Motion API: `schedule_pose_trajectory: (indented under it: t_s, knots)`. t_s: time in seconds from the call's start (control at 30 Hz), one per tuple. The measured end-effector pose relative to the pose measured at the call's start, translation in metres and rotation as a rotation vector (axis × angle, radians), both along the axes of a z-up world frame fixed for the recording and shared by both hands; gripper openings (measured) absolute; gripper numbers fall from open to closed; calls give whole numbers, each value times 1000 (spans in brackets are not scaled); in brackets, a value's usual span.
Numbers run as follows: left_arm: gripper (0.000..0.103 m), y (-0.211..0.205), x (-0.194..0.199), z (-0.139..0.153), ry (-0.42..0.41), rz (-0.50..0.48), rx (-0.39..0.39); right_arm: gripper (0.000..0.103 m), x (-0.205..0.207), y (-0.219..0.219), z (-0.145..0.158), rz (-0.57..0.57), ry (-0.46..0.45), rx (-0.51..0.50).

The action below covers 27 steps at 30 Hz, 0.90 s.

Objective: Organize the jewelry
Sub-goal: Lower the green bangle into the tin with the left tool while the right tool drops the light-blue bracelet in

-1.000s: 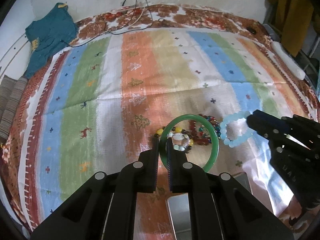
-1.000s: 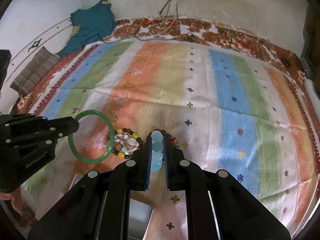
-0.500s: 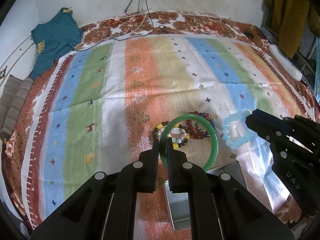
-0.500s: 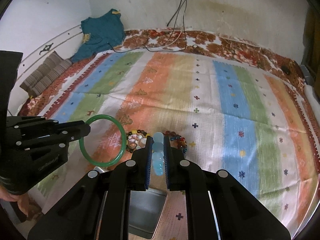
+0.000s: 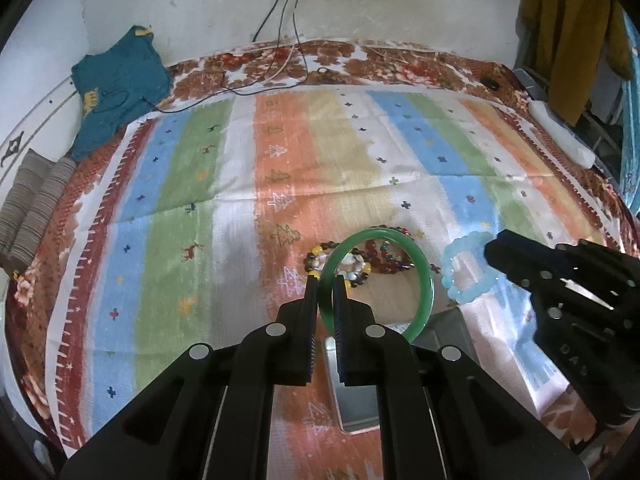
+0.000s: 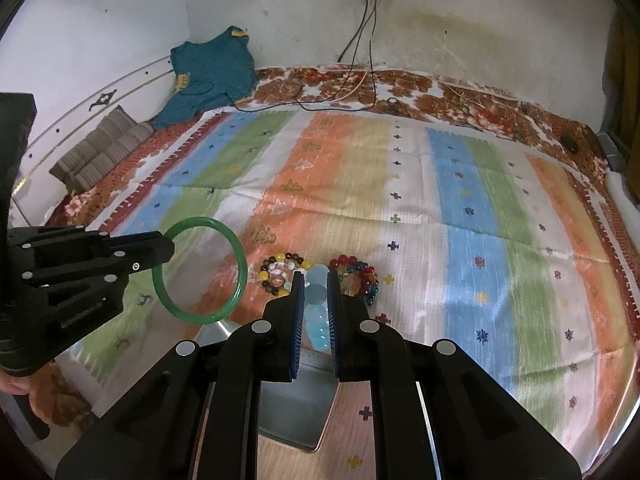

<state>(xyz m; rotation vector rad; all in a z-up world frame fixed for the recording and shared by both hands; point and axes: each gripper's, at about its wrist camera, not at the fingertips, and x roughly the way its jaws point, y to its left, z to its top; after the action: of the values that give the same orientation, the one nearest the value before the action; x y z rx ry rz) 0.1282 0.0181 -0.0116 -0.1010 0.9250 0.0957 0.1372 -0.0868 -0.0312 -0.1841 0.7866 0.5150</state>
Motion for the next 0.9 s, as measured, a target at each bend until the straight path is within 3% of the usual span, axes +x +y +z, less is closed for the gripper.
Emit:
schedule_pose_trajectory:
  t_s: [0.57, 0.67, 0.73, 0.8, 0.9]
  knots:
    - [8, -17, -24, -11, 28, -27, 5, 12, -28, -9, -8, 12, 27, -8]
    - [10, -15, -24, -12, 41, -19, -29, 12, -29, -11, -10, 1, 43, -7]
    - [11, -9, -22, -18, 78, -8, -95, 14, -28, -13, -13, -12, 57, -7]
    - [11, -7, -21, -20, 87, 12, -77, 26, -25, -16, -15, -32, 61, -16]
    - [19, -3, -22, -19, 83, 35, -70, 33, -21, -20, -16, -56, 70, -17]
